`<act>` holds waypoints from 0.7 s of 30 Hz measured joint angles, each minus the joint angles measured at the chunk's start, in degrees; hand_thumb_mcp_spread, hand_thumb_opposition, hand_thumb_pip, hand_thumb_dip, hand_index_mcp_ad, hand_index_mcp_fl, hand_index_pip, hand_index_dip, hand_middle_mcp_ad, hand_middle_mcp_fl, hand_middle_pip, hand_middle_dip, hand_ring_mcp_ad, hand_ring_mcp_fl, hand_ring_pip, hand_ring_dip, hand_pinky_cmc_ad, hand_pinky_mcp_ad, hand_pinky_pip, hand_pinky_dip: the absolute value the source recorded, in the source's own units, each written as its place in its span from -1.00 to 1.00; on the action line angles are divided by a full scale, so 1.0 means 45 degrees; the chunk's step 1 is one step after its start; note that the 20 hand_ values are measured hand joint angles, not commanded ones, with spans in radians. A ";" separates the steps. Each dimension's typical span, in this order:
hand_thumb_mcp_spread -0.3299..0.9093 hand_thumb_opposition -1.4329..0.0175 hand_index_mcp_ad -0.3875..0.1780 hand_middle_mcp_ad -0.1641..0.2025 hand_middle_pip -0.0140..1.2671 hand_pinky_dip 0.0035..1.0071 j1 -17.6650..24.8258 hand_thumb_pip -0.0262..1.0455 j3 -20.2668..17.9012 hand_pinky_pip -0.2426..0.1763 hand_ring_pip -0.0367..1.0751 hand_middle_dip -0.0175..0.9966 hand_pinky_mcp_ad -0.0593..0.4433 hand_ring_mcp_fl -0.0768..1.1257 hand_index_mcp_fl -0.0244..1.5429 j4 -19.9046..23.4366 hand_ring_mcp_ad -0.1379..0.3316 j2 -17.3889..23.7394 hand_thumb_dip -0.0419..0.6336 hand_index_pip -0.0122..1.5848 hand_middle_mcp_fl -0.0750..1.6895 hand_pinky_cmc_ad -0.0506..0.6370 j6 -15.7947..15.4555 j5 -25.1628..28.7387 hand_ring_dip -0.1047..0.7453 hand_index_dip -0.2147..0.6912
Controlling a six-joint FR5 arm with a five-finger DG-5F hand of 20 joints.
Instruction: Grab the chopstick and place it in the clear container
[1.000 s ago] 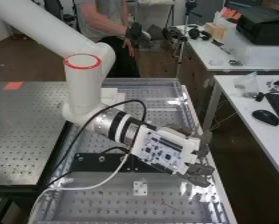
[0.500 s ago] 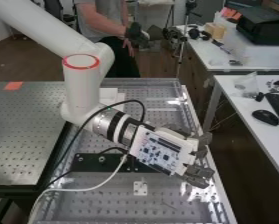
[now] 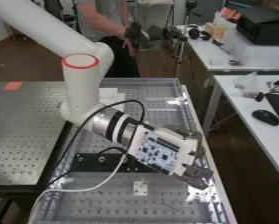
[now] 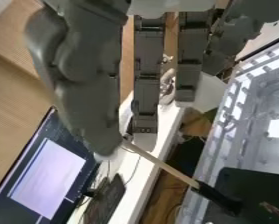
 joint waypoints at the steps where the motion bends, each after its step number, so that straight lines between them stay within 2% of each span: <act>1: 0.54 -0.47 -0.57 -0.16 -0.57 -0.65 -0.0001 -0.01 0.0010 0.21 -0.79 0.30 -0.07 0.00 0.53 -0.0019 0.23 0.0000 -0.01 -0.44 0.25 0.37 -0.0067 0.0017 0.13 0.06; 4: 0.57 -0.49 -0.57 -0.15 -0.46 -0.66 -0.0001 -0.01 0.0032 0.20 -0.79 0.29 -0.05 0.03 0.53 -0.0075 0.23 0.0001 -0.06 -0.43 0.36 0.37 -0.0195 0.0049 0.13 0.10; 6: 0.59 -0.52 -0.52 -0.14 -0.46 -0.65 0.0000 -0.01 0.0026 0.28 -0.77 0.29 -0.03 0.03 0.53 -0.0049 0.26 0.0013 -0.06 -0.42 0.38 0.37 -0.0264 0.0080 0.13 0.14; 9: 0.65 -0.51 -0.56 -0.16 -0.46 -0.65 0.0011 -0.01 0.0011 0.29 -0.77 0.29 -0.05 0.06 0.57 0.0030 0.25 0.0041 -0.09 -0.43 0.41 0.36 -0.0376 0.0176 0.13 0.14; 14: 0.72 -0.54 -0.22 -0.16 -0.46 -0.66 0.0055 0.02 0.0034 0.27 -0.77 0.29 -0.05 0.16 0.59 0.0153 0.26 0.0079 -0.09 -0.46 0.45 0.44 -0.0718 0.0258 0.13 0.16; 16: 0.74 -0.54 -0.16 -0.15 -0.46 -0.65 0.0080 0.01 0.0060 0.32 -0.77 0.29 -0.05 0.18 0.63 0.0195 0.26 0.0093 -0.09 -0.50 0.45 0.44 -0.0909 0.0276 0.13 0.20; 21: 0.80 -0.54 -0.17 -0.14 -0.47 -0.65 0.0208 -0.02 0.0134 0.35 -0.74 0.26 -0.05 0.28 0.69 0.0497 0.24 0.0192 -0.08 -0.60 0.48 0.47 -0.1477 0.0400 0.13 0.24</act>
